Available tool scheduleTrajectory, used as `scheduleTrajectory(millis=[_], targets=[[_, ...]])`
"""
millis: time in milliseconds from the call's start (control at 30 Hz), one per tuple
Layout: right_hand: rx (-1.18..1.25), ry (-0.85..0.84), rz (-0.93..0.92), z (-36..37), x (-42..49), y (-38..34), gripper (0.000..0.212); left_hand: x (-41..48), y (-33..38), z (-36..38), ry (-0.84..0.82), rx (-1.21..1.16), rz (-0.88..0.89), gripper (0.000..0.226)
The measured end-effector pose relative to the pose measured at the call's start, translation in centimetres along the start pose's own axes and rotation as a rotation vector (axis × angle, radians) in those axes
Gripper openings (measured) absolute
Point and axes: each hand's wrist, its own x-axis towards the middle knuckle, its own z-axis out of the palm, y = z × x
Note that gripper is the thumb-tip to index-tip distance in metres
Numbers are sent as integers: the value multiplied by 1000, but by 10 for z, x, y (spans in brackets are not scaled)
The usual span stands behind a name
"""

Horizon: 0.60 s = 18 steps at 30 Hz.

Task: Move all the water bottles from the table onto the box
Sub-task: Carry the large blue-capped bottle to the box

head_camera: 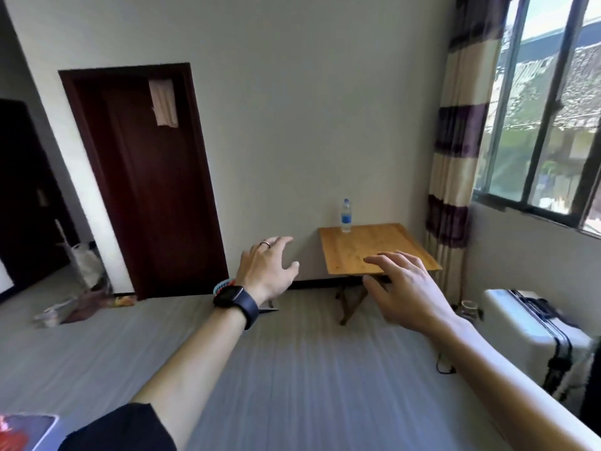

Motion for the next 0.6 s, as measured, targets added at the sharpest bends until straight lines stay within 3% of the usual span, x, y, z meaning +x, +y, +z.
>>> scheduleTrajectory(millis=[300,600], targets=[[46,-7,-43,80,184,61,46,165,-57,59,56,9,-57,53],[23,-29,-29,209,392,85,51,356,-180,144,4,25,-55,54]])
